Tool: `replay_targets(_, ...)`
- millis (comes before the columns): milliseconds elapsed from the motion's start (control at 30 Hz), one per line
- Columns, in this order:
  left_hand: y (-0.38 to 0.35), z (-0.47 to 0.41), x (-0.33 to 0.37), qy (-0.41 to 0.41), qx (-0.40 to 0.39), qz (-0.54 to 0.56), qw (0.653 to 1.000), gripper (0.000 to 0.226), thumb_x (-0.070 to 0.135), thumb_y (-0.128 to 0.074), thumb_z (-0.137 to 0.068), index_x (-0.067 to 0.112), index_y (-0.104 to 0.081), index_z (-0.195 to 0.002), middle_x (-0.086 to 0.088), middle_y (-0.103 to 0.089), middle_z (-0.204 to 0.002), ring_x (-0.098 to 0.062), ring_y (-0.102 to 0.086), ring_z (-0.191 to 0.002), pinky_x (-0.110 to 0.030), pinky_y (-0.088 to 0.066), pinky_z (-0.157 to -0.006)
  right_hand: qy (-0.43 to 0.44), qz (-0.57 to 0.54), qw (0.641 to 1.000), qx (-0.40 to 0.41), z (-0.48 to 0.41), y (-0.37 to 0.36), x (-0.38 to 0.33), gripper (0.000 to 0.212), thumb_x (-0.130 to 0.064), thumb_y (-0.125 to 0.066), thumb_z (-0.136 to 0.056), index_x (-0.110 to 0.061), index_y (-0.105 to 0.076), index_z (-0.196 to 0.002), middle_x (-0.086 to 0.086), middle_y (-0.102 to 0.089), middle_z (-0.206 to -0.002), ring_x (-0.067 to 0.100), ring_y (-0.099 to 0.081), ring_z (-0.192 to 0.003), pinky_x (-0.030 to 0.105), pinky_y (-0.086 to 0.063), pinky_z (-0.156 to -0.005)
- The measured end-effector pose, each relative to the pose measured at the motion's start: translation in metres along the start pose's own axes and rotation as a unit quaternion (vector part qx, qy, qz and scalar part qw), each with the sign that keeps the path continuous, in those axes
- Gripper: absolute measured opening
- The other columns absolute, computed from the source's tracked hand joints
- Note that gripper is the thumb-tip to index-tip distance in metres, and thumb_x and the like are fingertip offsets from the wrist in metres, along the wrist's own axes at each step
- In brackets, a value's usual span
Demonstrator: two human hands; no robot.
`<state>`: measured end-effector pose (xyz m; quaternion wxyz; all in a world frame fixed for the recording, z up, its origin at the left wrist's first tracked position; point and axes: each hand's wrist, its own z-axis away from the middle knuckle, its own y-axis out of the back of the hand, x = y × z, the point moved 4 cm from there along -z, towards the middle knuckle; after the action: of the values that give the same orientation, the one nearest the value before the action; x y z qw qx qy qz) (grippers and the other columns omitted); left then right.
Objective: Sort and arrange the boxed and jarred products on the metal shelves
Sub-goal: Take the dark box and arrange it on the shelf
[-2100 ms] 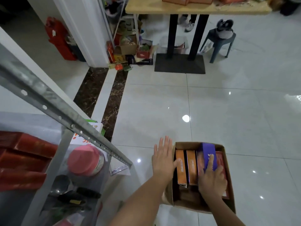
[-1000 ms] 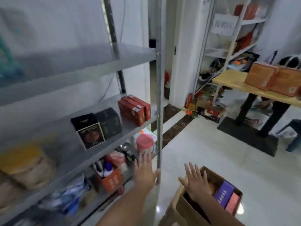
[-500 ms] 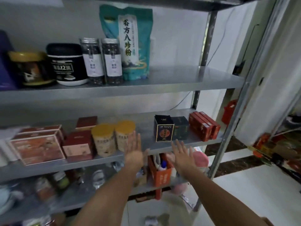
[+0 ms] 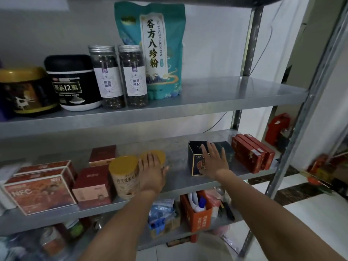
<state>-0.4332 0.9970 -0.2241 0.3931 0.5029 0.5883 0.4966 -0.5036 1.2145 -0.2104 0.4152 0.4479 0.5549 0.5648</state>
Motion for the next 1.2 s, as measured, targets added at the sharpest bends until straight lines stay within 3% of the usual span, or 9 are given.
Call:
replay_targets(133,-0.011,-0.007,-0.003,0.007,0.015,-0.013,1.0,0.063,0.044,-0.018,-0.104,0.005,-0.012,-0.154,-0.015,-0.014,-0.161,-0.03,-0.011,-0.149,-0.046,-0.004,-0.121,0.033,0.029,0.999,-0.023,-0.026,0.002,0.006,0.092,-0.05,-0.051,-0.094,-0.013,0.008,-0.155,0.005,0.009,-0.164,0.021,0.012,-0.15,0.053,0.009,-0.117)
replay_targets(267,-0.014,-0.01,-0.004,0.012,0.012,-0.015,1.0,0.06,0.041,-0.016,-0.105,0.007,-0.009,-0.154,-0.013,-0.011,-0.162,-0.027,-0.008,-0.15,-0.044,-0.001,-0.122,0.082,0.013,0.996,-0.008,-0.034,-0.01,-0.003,0.074,-0.034,-0.046,-0.096,-0.017,-0.008,-0.157,0.001,-0.009,-0.164,0.015,-0.004,-0.151,0.047,0.006,-0.119)
replay_targets(467,-0.014,-0.01,-0.001,0.036,0.018,-0.028,0.999,0.06,0.041,-0.015,-0.105,0.008,-0.01,-0.155,-0.011,-0.012,-0.163,-0.024,-0.008,-0.15,-0.043,0.001,-0.122,0.197,-0.085,0.976,0.045,-0.031,-0.021,-0.029,0.069,-0.031,-0.054,-0.095,-0.019,-0.022,-0.155,0.001,-0.019,-0.162,0.015,-0.016,-0.149,0.032,-0.017,-0.117)
replay_targets(567,-0.013,-0.012,0.001,0.038,0.018,-0.025,0.999,0.059,0.04,-0.016,-0.105,0.008,-0.011,-0.155,-0.011,-0.012,-0.163,-0.024,-0.008,-0.15,-0.043,0.0,-0.122,0.245,-0.121,0.961,0.051,-0.042,-0.009,-0.037,0.082,-0.029,-0.068,-0.087,-0.021,-0.022,-0.155,0.001,-0.03,-0.158,0.017,-0.029,-0.145,0.031,-0.026,-0.115)
replay_targets(700,-0.011,-0.011,-0.002,0.031,0.01,-0.004,0.999,0.059,0.04,-0.019,-0.105,0.011,-0.011,-0.155,-0.009,-0.01,-0.163,-0.023,-0.007,-0.15,-0.04,0.001,-0.122,0.212,-0.07,0.975,0.001,-0.074,0.01,-0.04,0.118,-0.038,-0.08,-0.077,-0.024,0.007,-0.156,0.004,0.012,-0.164,0.024,0.005,-0.151,0.045,-0.004,-0.12)
replay_targets(767,-0.011,-0.012,-0.004,0.028,0.004,0.006,1.0,0.059,0.04,-0.02,-0.106,0.011,-0.011,-0.155,-0.008,-0.009,-0.163,-0.022,-0.006,-0.151,-0.039,0.001,-0.122,0.199,-0.045,0.977,-0.057,-0.087,0.011,-0.041,0.127,-0.039,-0.082,-0.073,-0.025,0.015,-0.154,0.004,0.021,-0.162,0.024,0.017,-0.149,0.049,0.008,-0.118)
replay_targets(867,-0.01,-0.014,-0.006,0.029,-0.008,0.022,0.999,0.059,0.041,-0.022,-0.106,0.013,-0.01,-0.156,-0.007,-0.008,-0.164,-0.021,-0.005,-0.151,-0.038,0.0,-0.121,0.204,-0.026,0.969,-0.138,-0.093,0.003,-0.046,0.122,-0.035,-0.083,-0.072,-0.022,0.005,-0.156,0.006,0.001,-0.164,0.022,0.002,-0.151,0.051,0.008,-0.119)
replay_targets(1000,-0.008,-0.014,-0.006,0.03,-0.019,0.027,0.999,0.059,0.041,-0.024,-0.106,0.013,-0.009,-0.156,-0.006,-0.006,-0.164,-0.02,-0.003,-0.151,-0.036,0.001,-0.121,0.234,-0.067,0.966,-0.085,-0.089,0.008,-0.047,0.106,-0.033,-0.088,-0.065,-0.018,-0.028,-0.15,0.008,-0.045,-0.146,0.028,-0.04,-0.133,0.038,-0.034,-0.108)
replay_targets(1200,-0.002,-0.013,-0.002,0.026,-0.044,0.003,0.999,0.061,0.036,-0.026,-0.106,0.007,-0.003,-0.155,-0.01,0.001,-0.164,-0.025,0.003,-0.151,-0.04,0.003,-0.122,0.187,-0.13,0.973,-0.027,-0.063,0.004,-0.032,0.073,-0.052,-0.087,-0.053,-0.022,-0.06,-0.114,0.0,-0.067,-0.108,0.024,-0.058,-0.104,0.034,-0.043,-0.092)
